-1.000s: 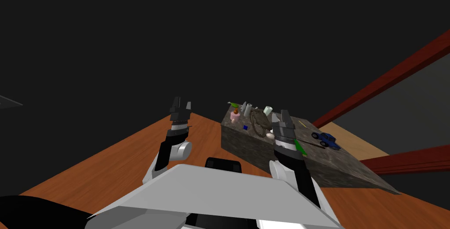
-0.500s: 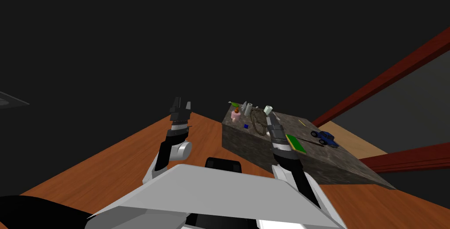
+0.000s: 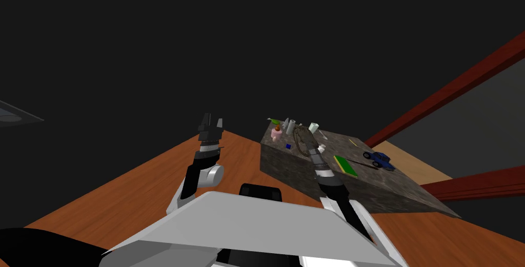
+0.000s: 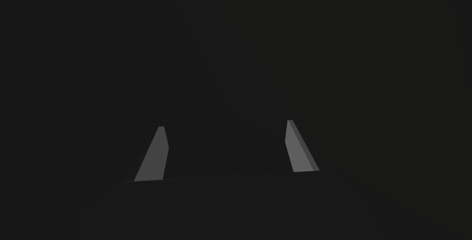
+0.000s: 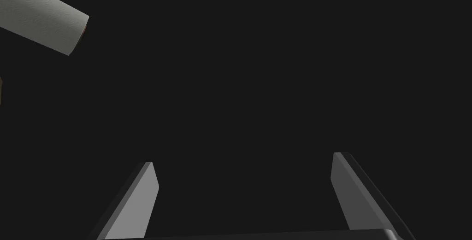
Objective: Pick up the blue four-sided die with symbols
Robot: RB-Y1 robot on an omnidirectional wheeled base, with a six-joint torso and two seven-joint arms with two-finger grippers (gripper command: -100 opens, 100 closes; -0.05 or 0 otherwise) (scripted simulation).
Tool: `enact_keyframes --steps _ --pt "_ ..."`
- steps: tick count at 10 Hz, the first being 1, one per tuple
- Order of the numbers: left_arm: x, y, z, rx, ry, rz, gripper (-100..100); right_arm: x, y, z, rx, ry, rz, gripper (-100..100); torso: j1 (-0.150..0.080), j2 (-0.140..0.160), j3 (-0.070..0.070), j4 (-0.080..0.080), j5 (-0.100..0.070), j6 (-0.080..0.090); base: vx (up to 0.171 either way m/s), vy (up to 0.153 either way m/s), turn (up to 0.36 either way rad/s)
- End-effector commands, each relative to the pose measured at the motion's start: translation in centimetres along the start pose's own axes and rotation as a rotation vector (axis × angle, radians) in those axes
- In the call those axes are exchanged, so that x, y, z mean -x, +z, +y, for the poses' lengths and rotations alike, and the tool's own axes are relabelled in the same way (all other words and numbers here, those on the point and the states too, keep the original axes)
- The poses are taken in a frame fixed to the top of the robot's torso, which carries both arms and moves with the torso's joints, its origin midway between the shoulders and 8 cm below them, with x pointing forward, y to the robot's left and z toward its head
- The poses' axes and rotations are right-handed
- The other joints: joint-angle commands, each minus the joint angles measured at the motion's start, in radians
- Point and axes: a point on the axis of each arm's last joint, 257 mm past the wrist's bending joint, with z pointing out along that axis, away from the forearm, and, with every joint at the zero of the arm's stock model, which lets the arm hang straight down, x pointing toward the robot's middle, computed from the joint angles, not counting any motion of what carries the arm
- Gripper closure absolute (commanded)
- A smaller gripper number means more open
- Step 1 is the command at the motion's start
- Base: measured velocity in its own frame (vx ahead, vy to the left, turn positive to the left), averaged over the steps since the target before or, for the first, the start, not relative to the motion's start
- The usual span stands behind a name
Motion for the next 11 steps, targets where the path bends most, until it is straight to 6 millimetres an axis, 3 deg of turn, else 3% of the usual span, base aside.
enact_keyframes --steps 1,3,6,8,11 --pt "0.0 0.0 0.0 0.000 0.000 0.000 0 -0.5 -0.2 -0.5 -0.004 -0.035 0.037 -100 0.000 0.000 0.000 0.000 0.000 0.000 -0.026 0.024 0.004" --pt "0.0 0.0 0.0 0.000 0.000 0.000 0 -3.2 -1.7 -3.4 -0.043 -0.149 0.154 -100 0.000 -0.001 0.000 0.000 0.000 0.000 -0.036 0.043 0.023" --pt "0.0 0.0 0.0 0.000 0.000 0.000 0 -4.5 -2.9 -5.1 -0.051 -0.228 0.243 -100 0.001 0.000 0.000 0.000 0.000 0.000 -0.036 0.049 0.012" --pt "0.0 0.0 0.0 0.000 0.000 0.000 0 -6.7 -5.4 -8.4 -0.083 -0.346 0.370 -100 0.001 -0.001 0.000 0.000 0.000 0.000 -0.033 0.060 0.041" --pt "0.0 0.0 0.0 0.000 0.000 0.000 0 -7.5 -7.2 -10.6 -0.090 -0.429 0.466 -100 0.003 0.000 0.000 0.000 0.001 0.000 -0.031 0.064 0.018"
